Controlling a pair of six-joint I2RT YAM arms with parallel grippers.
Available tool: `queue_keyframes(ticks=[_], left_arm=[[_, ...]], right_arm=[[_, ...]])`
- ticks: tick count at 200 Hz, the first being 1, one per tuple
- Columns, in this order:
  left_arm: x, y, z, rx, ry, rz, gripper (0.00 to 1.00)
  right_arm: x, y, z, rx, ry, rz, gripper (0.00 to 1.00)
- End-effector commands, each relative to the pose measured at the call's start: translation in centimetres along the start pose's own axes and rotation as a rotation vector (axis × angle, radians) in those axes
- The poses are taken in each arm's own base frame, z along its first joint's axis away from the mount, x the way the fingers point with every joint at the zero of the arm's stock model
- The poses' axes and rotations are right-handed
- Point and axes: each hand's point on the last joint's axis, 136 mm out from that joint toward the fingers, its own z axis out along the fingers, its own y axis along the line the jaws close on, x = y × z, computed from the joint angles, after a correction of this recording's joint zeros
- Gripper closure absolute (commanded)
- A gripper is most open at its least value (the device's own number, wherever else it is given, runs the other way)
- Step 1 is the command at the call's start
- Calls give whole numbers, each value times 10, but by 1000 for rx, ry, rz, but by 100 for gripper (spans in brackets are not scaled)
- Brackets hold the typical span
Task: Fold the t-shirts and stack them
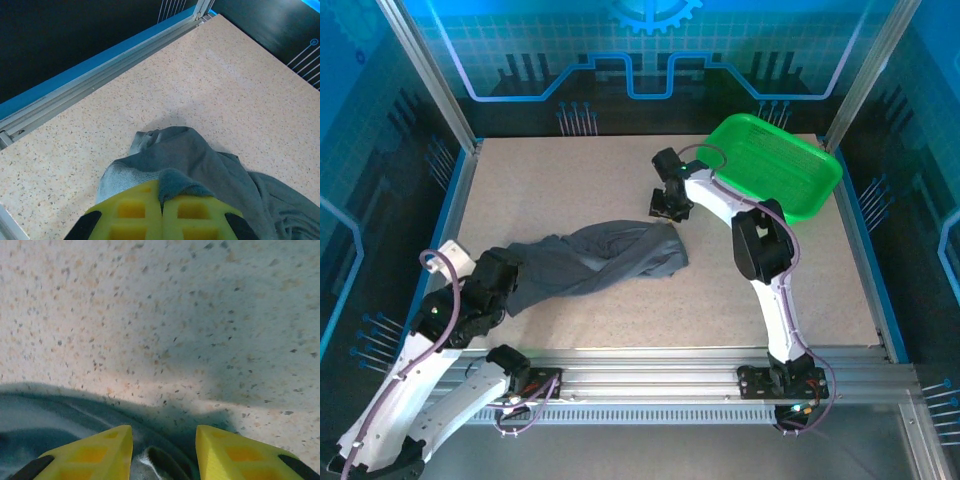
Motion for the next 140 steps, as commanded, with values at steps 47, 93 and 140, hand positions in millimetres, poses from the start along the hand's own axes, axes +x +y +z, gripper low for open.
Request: queue_keyframes(ticks=[47, 93, 140], left_arm=[[3, -6, 4, 2, 8, 37, 100], [4, -7, 5, 3, 14, 38, 100], [14, -13, 8, 27, 53, 45, 100]], right_arm=[[13, 0, 1, -40, 50, -116, 68], [14, -3, -1, -22, 51, -108, 86], [-6, -3, -31, -7, -59, -106, 100]])
